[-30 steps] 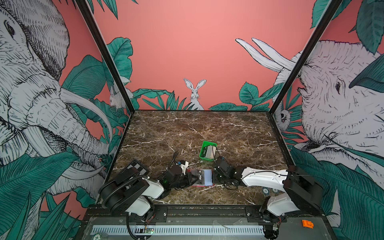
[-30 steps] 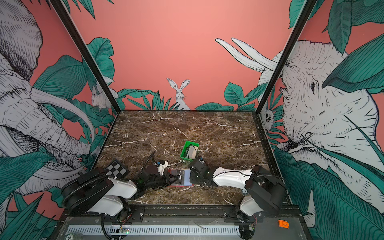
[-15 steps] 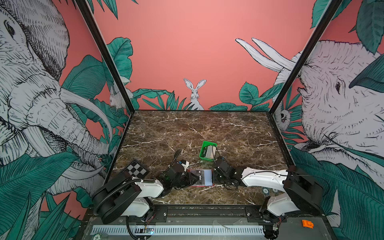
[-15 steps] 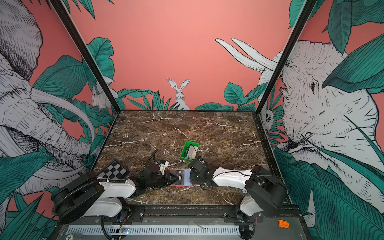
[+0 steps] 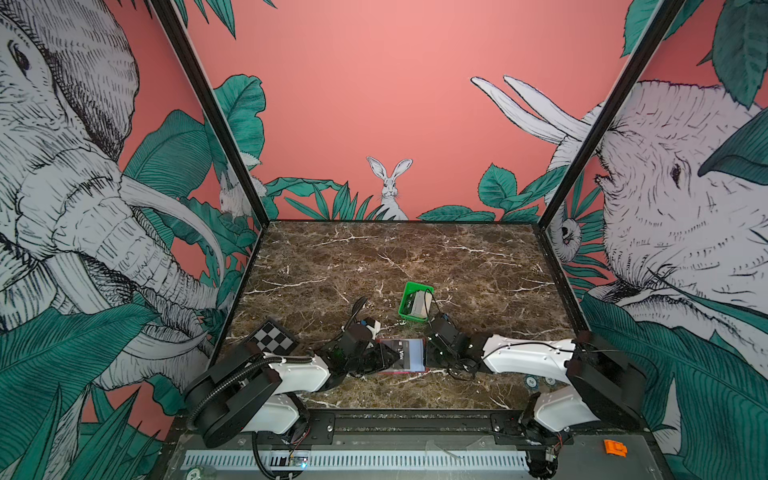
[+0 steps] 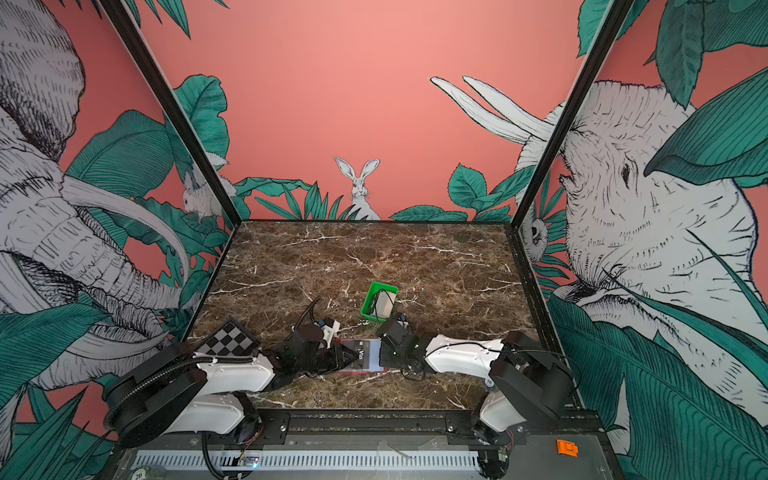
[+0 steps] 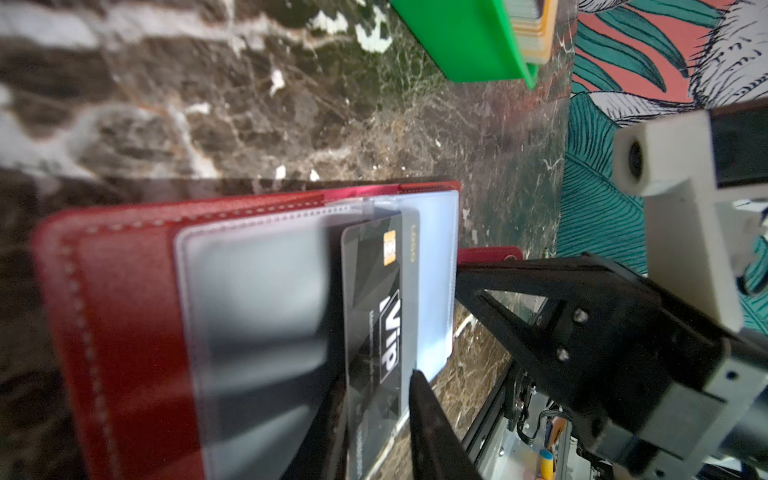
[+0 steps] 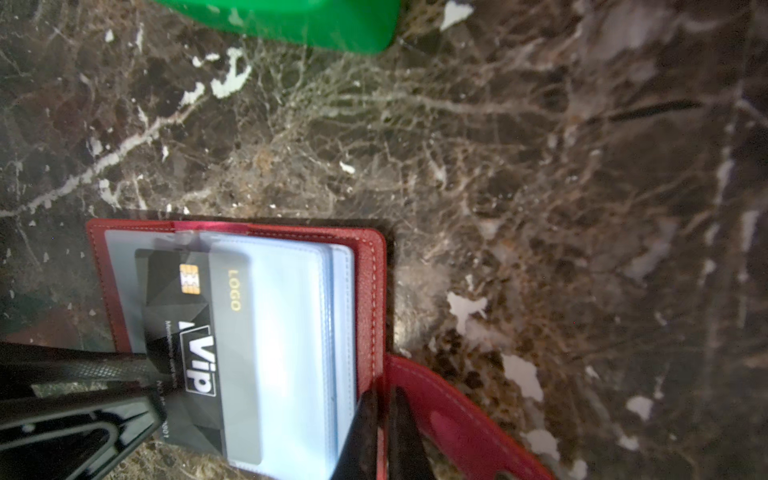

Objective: Put the credit cards into the card holder

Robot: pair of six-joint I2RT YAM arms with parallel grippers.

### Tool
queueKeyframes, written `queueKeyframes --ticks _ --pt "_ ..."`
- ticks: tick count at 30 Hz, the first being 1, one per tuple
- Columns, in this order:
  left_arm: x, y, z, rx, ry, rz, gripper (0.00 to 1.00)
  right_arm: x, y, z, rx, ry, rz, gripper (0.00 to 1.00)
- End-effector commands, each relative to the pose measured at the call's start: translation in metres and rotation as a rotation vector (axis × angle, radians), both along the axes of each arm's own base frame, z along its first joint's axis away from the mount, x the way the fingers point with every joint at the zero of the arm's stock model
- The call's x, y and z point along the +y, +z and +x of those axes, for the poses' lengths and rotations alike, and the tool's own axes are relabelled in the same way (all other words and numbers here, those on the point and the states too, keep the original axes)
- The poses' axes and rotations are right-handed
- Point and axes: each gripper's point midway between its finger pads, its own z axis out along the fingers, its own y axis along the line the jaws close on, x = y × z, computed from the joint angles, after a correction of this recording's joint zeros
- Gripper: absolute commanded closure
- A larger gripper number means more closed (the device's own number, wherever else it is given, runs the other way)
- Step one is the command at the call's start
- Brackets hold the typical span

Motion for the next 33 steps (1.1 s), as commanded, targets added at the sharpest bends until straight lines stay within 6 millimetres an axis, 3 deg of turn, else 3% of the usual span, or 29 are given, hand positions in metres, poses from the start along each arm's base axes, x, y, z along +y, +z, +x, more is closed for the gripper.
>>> queueKeyframes --ticks 1,18,27,33 --pt "0.026 -0.033 -0.005 0.035 0.027 0.174 0.73 -0.020 -0.021 -0.010 0.044 -0.009 -0.100 0.92" --pt "0.037 -0.040 -0.003 0.028 0.041 0.249 0.73 -0.017 -0.024 -0.010 0.053 -0.007 -0.097 0.94" --pt "0.026 -0.039 -0.003 0.027 0.009 0.205 0.80 -0.016 -0.025 -0.011 0.056 -0.004 -0.097 0.95" --pt "0.016 -0.036 -0.003 0.028 -0.014 0.168 0.78 -0.015 -0.026 -0.010 0.056 -0.004 -0.097 0.96"
